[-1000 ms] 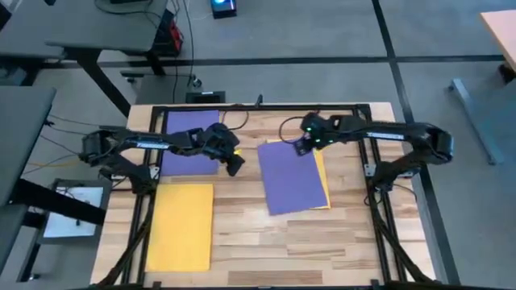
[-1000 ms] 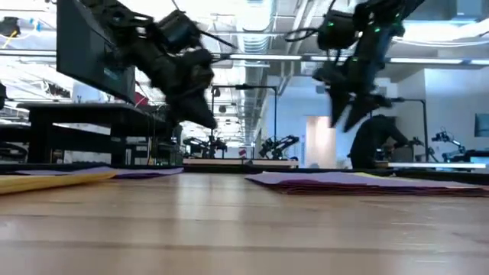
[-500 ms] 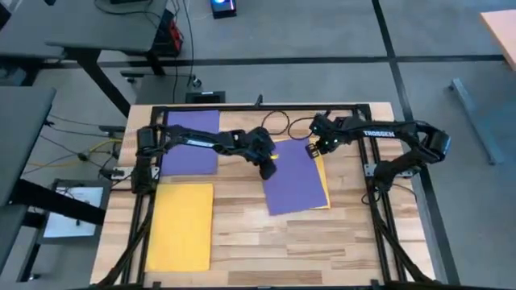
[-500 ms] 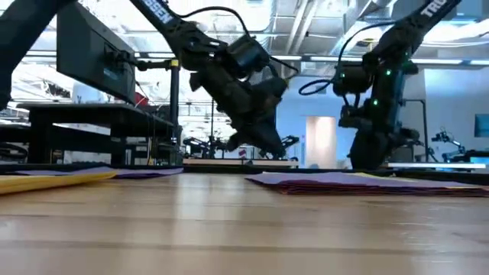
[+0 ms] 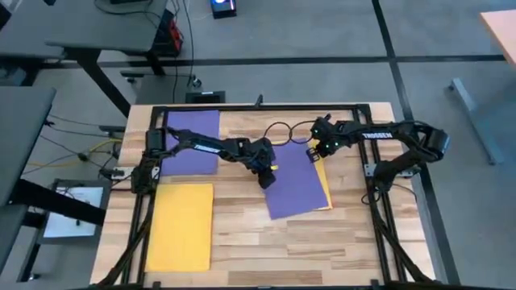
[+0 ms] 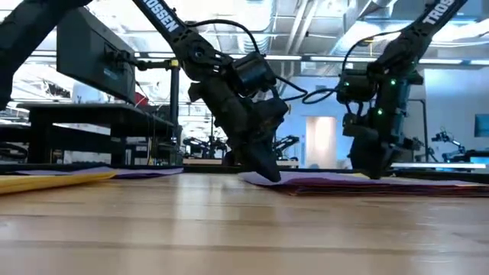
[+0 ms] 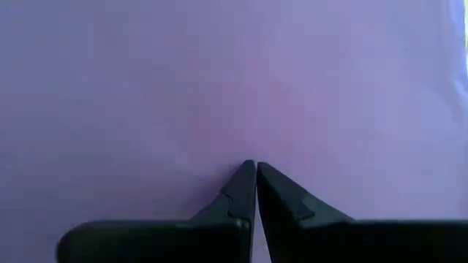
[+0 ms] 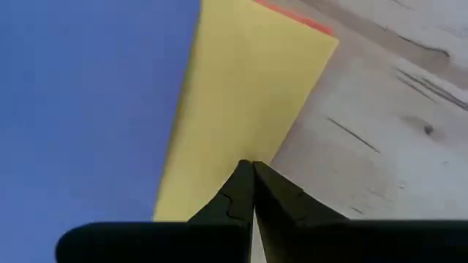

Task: Organize paper
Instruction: Stack the purple paper on top of the other purple paper

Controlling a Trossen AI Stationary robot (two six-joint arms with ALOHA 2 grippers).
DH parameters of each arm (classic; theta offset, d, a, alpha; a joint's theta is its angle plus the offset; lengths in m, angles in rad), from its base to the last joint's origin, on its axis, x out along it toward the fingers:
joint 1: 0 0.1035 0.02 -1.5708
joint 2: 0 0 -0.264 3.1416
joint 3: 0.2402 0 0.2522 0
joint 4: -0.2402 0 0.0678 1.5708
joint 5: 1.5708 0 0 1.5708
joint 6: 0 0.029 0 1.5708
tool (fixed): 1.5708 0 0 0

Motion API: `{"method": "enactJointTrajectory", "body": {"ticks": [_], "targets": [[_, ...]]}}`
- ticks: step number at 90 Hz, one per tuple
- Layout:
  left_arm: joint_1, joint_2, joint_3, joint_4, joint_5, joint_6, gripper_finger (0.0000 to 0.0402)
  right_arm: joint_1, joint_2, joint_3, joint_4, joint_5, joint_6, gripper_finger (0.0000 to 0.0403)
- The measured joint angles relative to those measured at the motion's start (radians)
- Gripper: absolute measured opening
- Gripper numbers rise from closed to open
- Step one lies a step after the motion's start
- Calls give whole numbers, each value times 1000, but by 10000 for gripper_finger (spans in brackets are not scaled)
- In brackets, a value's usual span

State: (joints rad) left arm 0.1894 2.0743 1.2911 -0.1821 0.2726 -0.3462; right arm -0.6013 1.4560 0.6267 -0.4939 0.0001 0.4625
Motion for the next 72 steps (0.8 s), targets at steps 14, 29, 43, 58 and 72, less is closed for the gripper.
{"method": "enactJointTrajectory", "body": {"ticks": [14,29,43,58,72], "targets": [[0,-4,1,-22,3,-15,0,-22,-1,-13,-57,-18,0,0],[0,-54,-4,-131,17,-14,0,-67,-13,-13,-86,11,-1,0],[1,-122,-4,-221,11,2,0,-108,-20,-12,-90,25,-23,0],[2,-129,-4,-414,-8,45,0,-149,-20,-9,-109,24,-30,0],[1,-134,-4,-491,-29,79,0,-157,-13,61,-199,-42,-50,0]]}}
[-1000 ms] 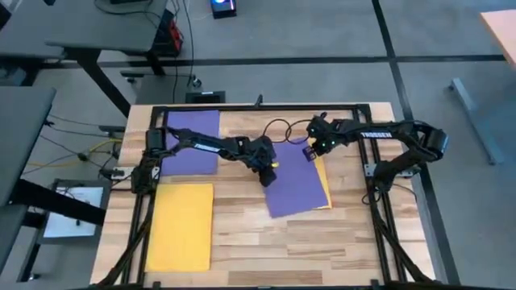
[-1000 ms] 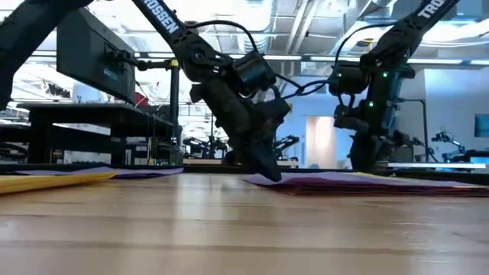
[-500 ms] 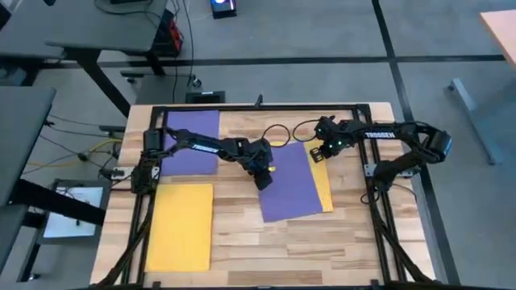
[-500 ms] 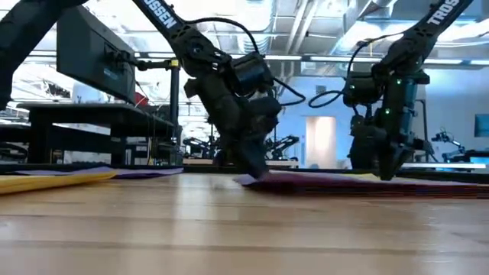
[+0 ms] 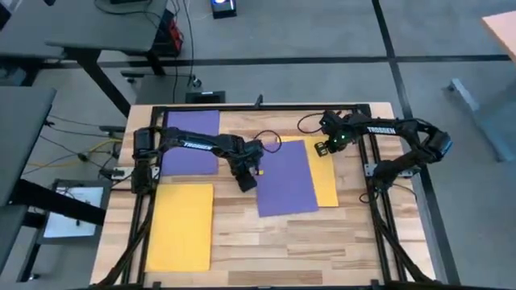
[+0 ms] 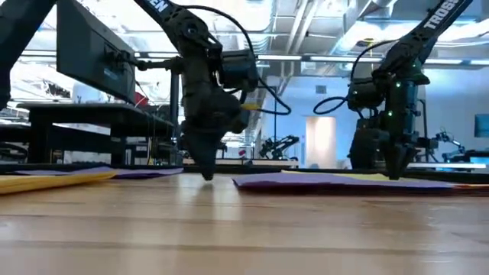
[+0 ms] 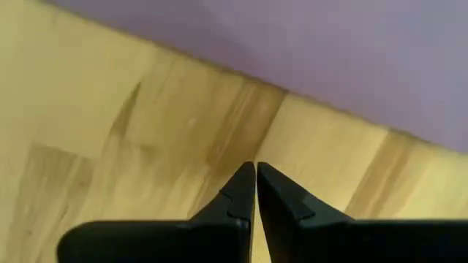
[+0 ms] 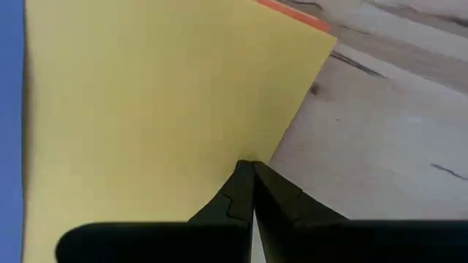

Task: Organize paper
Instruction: Stack the purple paper on top of the other purple paper

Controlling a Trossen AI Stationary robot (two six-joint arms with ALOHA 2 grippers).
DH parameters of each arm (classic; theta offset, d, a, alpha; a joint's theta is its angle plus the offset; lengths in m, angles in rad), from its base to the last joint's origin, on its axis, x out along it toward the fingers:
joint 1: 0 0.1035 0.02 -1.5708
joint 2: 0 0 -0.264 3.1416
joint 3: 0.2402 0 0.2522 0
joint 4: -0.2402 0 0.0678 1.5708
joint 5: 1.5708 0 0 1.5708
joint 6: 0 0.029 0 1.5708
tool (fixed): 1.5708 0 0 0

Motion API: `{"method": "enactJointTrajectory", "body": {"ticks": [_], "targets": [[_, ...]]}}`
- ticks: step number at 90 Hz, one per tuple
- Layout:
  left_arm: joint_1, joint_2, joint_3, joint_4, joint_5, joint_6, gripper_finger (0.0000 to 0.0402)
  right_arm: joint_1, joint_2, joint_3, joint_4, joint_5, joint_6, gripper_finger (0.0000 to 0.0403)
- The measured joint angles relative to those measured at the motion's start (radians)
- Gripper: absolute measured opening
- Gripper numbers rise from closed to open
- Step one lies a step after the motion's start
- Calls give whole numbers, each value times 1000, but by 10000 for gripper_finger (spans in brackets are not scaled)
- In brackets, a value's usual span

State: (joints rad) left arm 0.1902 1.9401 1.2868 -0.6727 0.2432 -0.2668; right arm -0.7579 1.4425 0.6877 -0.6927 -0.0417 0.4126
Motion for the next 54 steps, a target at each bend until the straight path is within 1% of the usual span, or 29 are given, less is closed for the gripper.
{"method": "enactJointTrajectory", "body": {"ticks": [6,15,26,37,46,54], "targets": [[0,-28,-1,23,0,8,0,12,0,46,-43,-49,-1,0],[1,-64,3,89,-1,14,0,45,-3,95,-32,-139,10,1],[7,-60,2,149,-4,40,0,100,-3,107,58,-216,94,22],[18,-37,-3,202,-6,52,0,151,4,82,146,-209,171,63],[20,-38,-40,309,-5,59,0,183,5,61,167,-145,226,86],[20,-38,-60,362,-3,59,0,195,5,51,165,-87,231,91]]}}
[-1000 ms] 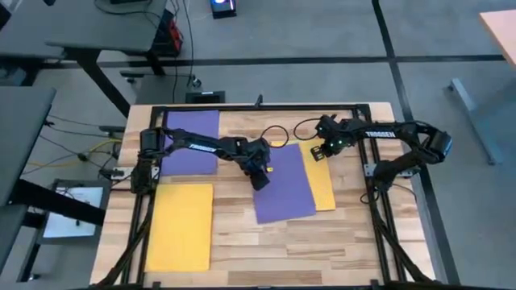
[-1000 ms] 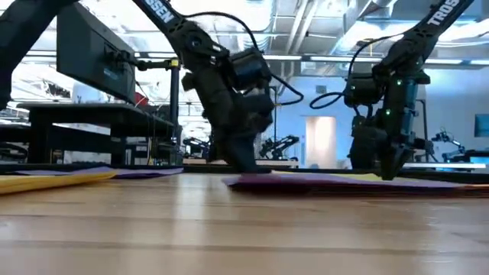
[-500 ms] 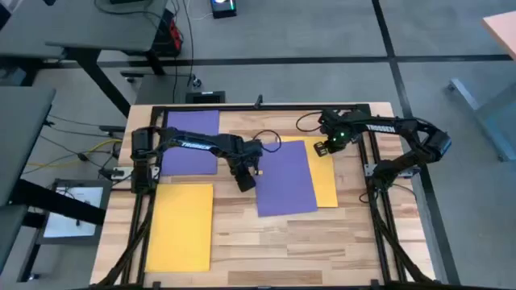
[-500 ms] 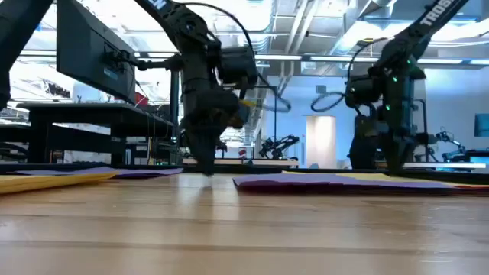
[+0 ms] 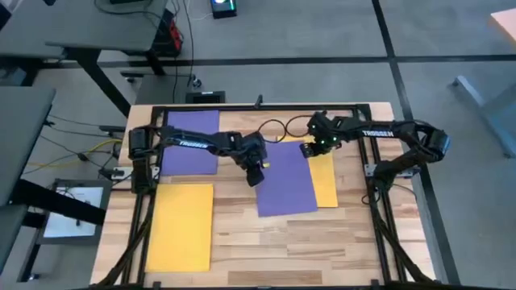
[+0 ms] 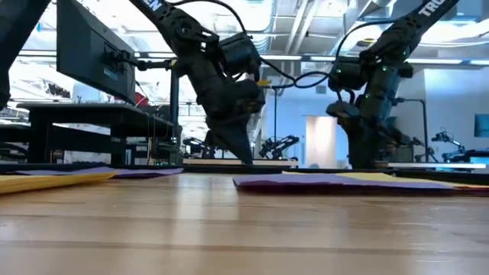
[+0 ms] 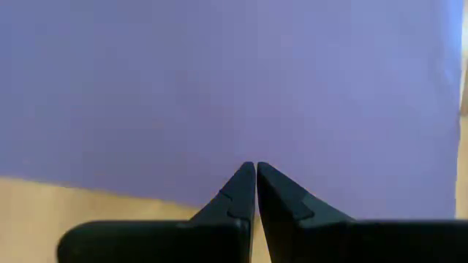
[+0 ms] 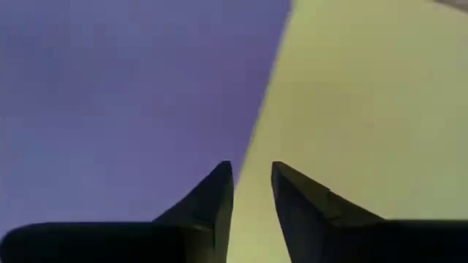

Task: Organize paper
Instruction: Stack the purple paper on top of the other purple paper

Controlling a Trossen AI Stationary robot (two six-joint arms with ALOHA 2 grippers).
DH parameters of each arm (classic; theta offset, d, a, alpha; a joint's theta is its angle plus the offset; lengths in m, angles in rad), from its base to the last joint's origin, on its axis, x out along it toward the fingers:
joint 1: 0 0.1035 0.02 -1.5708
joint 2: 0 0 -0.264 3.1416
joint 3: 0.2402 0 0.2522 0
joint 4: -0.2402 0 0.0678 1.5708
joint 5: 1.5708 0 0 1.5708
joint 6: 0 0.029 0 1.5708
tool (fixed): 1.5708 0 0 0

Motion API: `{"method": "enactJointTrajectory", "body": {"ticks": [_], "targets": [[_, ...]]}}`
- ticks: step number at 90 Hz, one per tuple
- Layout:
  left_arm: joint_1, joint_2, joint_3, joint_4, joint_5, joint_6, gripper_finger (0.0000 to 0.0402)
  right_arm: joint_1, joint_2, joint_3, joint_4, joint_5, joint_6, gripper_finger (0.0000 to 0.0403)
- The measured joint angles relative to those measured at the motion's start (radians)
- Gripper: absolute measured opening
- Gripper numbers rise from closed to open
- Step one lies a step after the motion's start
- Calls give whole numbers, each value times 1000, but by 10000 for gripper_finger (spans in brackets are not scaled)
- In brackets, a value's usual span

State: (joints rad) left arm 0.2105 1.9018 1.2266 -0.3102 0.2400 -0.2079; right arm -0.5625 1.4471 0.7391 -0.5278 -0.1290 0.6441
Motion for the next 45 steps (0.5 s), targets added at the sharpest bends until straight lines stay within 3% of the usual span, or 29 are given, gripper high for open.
{"method": "enactJointTrajectory", "body": {"ticks": [17,29,37,45], "targets": [[-14,-2,-89,187,-2,-43,0,-1,-1,-57,45,29,4,83],[-21,-1,-158,313,1,-105,0,0,-1,-102,60,29,3,46],[-19,-1,-181,324,-1,-140,0,10,-6,-125,85,30,-1,11],[-19,-1,-204,310,-5,-145,0,19,-6,-135,95,30,-28,7]]}}
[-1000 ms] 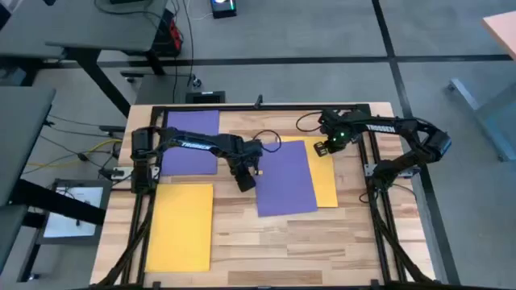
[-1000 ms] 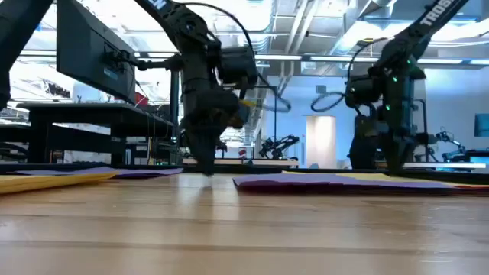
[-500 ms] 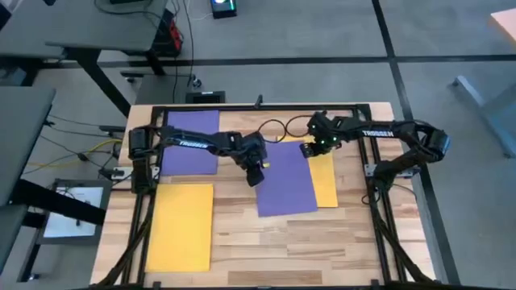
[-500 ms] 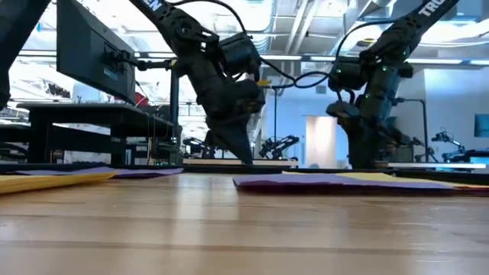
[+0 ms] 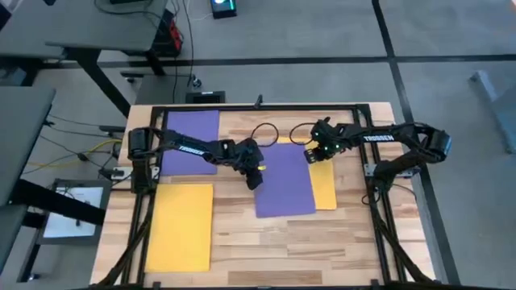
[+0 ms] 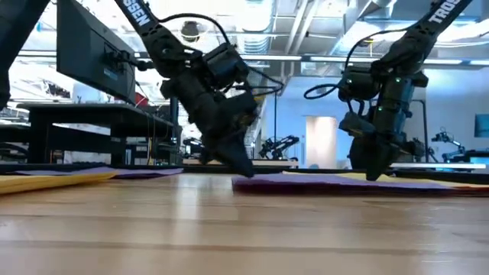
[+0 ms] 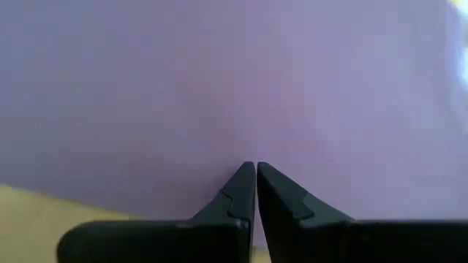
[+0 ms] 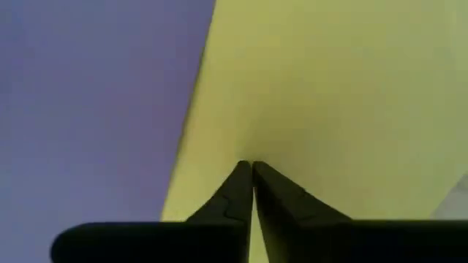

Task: Organize paper
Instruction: Stack the purple paper on top of the other purple paper

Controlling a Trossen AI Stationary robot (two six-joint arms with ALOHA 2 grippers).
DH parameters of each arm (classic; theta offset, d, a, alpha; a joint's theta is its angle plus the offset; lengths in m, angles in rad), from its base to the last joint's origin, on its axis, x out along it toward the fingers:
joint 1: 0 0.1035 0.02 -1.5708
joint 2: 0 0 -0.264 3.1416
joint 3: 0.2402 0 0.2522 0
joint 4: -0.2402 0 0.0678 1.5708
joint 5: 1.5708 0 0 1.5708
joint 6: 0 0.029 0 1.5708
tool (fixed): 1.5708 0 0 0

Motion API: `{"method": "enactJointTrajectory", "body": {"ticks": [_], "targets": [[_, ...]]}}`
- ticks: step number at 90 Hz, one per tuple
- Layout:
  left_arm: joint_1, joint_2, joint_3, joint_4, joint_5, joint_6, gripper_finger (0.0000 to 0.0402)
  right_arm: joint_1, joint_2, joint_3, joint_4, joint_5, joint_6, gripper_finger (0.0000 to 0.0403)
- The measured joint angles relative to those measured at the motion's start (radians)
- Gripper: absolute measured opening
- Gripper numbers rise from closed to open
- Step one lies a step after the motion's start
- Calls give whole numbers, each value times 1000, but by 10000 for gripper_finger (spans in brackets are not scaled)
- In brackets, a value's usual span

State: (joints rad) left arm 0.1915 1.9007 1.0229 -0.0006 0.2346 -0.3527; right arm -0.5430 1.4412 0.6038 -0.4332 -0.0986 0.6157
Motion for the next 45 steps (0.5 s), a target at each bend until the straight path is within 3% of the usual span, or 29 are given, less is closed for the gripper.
{"method": "enactJointTrajectory", "body": {"ticks": [33,45], "targets": [[-2,-12,-45,-237,-5,-11,0,-97,0,1,-150,25,-144,1],[-2,-41,-50,-221,9,-20,0,-138,-17,19,-176,-71,-146,2]]}}
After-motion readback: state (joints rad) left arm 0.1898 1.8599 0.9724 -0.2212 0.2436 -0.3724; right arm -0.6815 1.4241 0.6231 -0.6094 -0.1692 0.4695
